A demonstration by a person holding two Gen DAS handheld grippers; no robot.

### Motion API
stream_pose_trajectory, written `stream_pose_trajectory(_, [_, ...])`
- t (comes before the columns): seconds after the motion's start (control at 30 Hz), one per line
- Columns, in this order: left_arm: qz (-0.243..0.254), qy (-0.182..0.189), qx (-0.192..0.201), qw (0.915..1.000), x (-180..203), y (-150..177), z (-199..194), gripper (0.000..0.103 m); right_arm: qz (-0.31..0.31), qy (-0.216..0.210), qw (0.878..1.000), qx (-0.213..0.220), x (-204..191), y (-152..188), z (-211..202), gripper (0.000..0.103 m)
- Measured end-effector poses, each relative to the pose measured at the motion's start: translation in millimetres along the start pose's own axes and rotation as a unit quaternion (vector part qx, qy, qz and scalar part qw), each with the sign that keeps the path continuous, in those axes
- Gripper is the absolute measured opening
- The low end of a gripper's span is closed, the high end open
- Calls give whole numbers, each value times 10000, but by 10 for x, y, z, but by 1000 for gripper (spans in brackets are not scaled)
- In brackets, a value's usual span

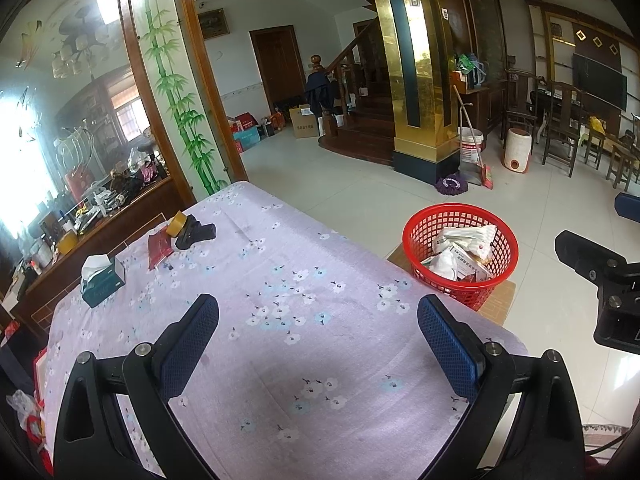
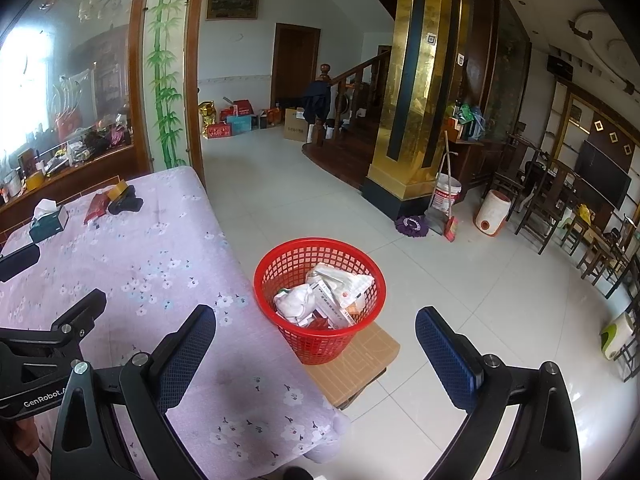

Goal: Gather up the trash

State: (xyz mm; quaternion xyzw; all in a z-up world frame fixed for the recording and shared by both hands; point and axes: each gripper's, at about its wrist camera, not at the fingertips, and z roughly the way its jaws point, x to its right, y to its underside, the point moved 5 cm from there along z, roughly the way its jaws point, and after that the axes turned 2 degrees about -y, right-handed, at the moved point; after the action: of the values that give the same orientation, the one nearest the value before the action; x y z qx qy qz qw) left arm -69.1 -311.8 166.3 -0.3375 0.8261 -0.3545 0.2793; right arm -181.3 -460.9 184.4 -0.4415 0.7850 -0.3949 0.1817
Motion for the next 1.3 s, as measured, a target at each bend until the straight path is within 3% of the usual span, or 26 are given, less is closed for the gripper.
stream_pose_trajectory(1.3, [-119,18,-31,9999,-209,99,31,99,-202,-96,9997,-60,-202,-138,114,102])
